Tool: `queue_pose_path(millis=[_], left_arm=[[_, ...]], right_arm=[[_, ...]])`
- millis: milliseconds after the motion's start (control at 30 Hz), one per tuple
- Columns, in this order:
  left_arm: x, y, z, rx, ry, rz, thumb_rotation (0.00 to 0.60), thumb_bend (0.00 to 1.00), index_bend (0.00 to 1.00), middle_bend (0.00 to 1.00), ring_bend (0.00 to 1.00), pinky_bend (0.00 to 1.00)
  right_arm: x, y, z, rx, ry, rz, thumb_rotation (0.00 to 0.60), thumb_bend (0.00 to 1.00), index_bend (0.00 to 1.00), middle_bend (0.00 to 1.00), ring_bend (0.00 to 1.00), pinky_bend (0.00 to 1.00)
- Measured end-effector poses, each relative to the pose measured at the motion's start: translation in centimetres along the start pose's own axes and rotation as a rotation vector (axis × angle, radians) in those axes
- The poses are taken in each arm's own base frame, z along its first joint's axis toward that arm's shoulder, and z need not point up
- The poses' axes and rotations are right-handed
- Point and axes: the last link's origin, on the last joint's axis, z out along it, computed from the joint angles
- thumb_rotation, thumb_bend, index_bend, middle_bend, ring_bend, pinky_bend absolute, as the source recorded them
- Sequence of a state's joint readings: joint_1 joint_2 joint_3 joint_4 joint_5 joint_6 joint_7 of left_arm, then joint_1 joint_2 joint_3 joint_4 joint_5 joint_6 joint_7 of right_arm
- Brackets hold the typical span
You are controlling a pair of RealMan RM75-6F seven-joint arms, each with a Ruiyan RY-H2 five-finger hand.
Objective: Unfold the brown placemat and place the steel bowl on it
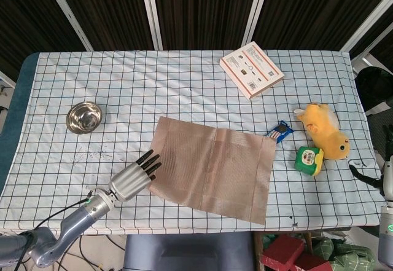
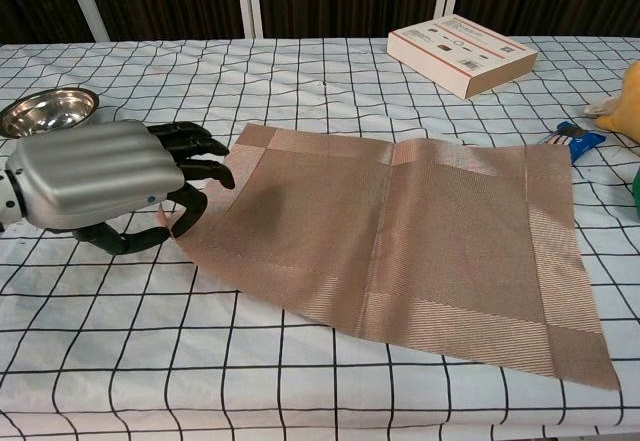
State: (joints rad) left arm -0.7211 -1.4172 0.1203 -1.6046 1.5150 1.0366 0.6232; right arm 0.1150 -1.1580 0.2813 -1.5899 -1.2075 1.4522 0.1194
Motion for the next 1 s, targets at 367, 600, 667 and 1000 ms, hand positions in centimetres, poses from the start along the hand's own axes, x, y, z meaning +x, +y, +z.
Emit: queue_pose_path(millis=[367, 600, 667, 1000], left_arm=[[-0.2, -0.1, -1.1, 0.01, -0.026, -0.052, 0.6, 0.47, 0.62, 0.15, 0.0, 0.03], [0.4, 1.1, -2.2, -0.056, -0.041, -0.075, 0.6, 0.47, 0.62, 0.15, 0.0, 0.03], [0.5, 1.5, -2.4, -0.076, -0.046, -0.077, 0.6, 0.47, 0.62, 0.15, 0.0, 0.03], [1.2, 2.8, -3.5, -0.174, -0.07, -0.086, 0.6, 0.47, 0.62, 0.15, 0.0, 0.03]], right_arm=[[-0.1, 0.0, -0.1, 0.001, -0.003, -0.002, 0.6, 0.1, 0.0, 0.0, 0.0, 0.16], [-0.2, -0.1, -0.1, 0.002, -0.005, -0.002, 0.6, 0.1, 0.0, 0.0, 0.0, 0.16], [-0.2, -0.1, -0.1, 0.002, -0.006, -0.001, 0.6, 0.1, 0.0, 0.0, 0.0, 0.16], [-0.2, -0.1, -0.2, 0.003, -0.006, 0.0, 0.6, 0.1, 0.0, 0.0, 0.0, 0.16]])
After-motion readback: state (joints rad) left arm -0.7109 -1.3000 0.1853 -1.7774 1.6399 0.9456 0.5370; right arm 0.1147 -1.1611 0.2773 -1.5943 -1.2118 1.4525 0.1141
